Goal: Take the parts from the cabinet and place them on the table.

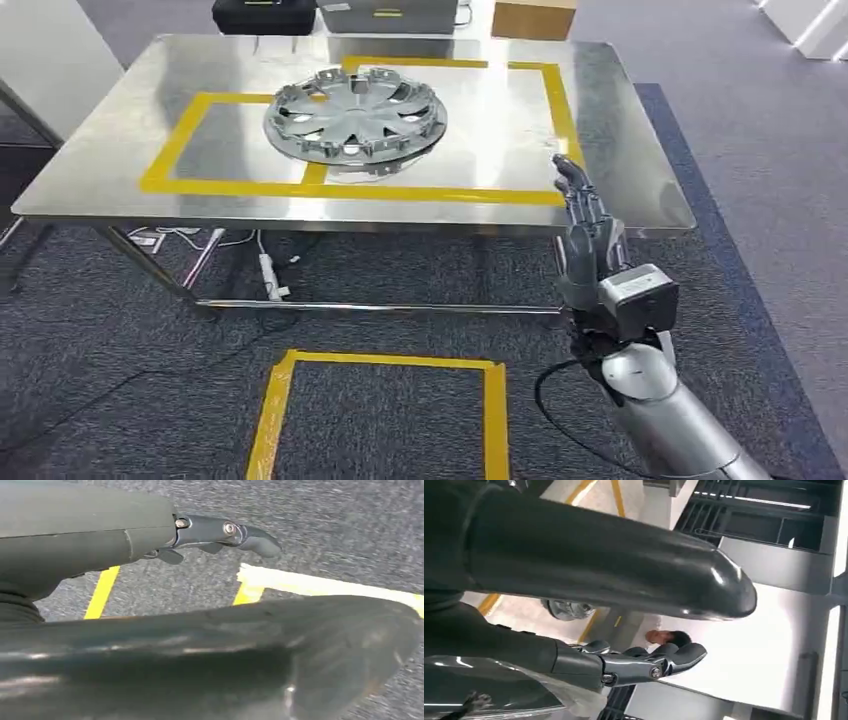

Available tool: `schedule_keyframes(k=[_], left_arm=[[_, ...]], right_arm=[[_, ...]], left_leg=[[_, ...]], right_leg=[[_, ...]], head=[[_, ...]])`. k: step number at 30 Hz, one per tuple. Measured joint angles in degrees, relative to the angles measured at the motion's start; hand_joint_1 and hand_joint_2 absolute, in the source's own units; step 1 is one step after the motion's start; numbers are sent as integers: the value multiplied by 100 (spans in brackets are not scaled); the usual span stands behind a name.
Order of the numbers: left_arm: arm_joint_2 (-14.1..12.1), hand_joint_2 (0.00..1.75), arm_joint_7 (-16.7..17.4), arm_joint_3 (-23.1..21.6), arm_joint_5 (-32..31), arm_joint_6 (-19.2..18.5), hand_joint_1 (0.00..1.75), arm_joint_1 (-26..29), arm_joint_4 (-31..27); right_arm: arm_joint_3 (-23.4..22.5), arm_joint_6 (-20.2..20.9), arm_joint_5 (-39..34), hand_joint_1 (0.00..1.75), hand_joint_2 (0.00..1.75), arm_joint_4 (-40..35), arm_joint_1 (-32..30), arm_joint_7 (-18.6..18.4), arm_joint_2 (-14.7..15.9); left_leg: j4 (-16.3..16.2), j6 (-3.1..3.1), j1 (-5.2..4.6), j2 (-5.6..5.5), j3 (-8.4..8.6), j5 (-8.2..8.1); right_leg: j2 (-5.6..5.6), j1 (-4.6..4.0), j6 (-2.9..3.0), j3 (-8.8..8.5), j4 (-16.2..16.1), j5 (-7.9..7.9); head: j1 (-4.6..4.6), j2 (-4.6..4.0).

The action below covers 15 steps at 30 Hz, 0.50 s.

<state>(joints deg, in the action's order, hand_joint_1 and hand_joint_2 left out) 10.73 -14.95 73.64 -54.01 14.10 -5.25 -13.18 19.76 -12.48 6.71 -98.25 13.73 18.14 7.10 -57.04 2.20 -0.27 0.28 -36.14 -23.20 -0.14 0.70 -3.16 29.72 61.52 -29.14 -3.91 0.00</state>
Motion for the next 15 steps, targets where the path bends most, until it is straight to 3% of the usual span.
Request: schedule_keyframes(k=[1, 2, 4, 5, 6, 7, 9, 10, 11, 12, 13, 15], left_arm=[[-2, 0, 0, 0, 0, 11, 0, 1, 0], [0, 0, -2, 0, 0, 15, 0, 3, 0], [2, 0, -4, 0, 0, 17, 0, 3, 0], [0, 0, -7, 0, 0, 17, 0, 10, 0], [-15, 0, -7, 0, 0, 20, 0, 16, 0], [-15, 0, -9, 0, 0, 20, 0, 20, 0], [-13, 0, -9, 0, 0, 20, 0, 22, 0], [-13, 0, -15, 0, 0, 20, 0, 23, 0], [-13, 0, -24, 0, 0, 22, 0, 23, 0], [-11, 0, -28, 0, 0, 26, 0, 22, 0], [-11, 0, -35, 0, 0, 31, 0, 22, 0], [-13, 0, -44, 0, 0, 37, 0, 16, 0]], right_arm=[[0, 0, 7, 0, 0, 2, 16, -9, 0], [0, 0, 9, 0, 0, -4, 14, -9, 0], [4, 13, 15, 0, 0, -2, -1, -37, 0], [4, 22, 15, 0, 0, 0, -5, -52, 0], [4, 39, 13, 0, 0, 9, 14, -72, 0], [4, 50, 11, 0, 0, 11, 18, -87, 0], [9, 90, 9, 0, 0, 13, 11, -116, 2], [9, 129, 11, 0, 0, 30, 15, -144, 2], [11, 151, 13, 0, 0, 44, 12, -160, 2], [13, 179, 18, 0, 0, 59, 14, -184, 2], [18, 203, 26, 0, 0, 72, 16, -199, 2], [22, 225, 37, 0, 0, 90, 18, -201, 2]], left_leg=[[-13, -33, -32, -2, -48, 37], [-27, -59, -30, 1, -74, 98], [5, -112, -9, 3, -113, 210], [14, -144, -18, -5, -123, 257], [-13, -174, -6, -13, -171, 178], [-163, -219, -8, -18, -230, -79], [-1048, -276, 24, -17, -468, -753], [-1542, -292, 29, -17, -588, -979], [-1852, -299, 31, -17, -623, -1058], [-1874, -297, 31, -17, -543, -994], [-1673, -283, 32, -17, -357, -844], [-671, -218, 25, -20, 334, -518]], right_leg=[[6, -15, 9, -296, -445, -168], [16, -19, 38, -403, -645, -215], [21, -53, 76, -313, -601, -182], [14, -49, 125, -278, -613, -128], [-18, 3, 214, -254, -644, -45], [-22, -5, 255, -184, -643, -10], [-40, -10, 303, -42, -608, 104], [-43, -17, 310, 43, -587, 151], [-45, -18, 309, 132, -555, 193], [-45, -19, 308, 219, -518, 228], [-43, -19, 306, 300, -480, 259], [-32, -22, 287, 419, -411, 306]], head=[[-66, 2], [-81, 4], [-144, 4], [-179, 4], [-196, 4], [-172, 4], [-181, 4], [-179, 4], [-186, 4], [-181, 4], [-179, 4], [-177, 4]])
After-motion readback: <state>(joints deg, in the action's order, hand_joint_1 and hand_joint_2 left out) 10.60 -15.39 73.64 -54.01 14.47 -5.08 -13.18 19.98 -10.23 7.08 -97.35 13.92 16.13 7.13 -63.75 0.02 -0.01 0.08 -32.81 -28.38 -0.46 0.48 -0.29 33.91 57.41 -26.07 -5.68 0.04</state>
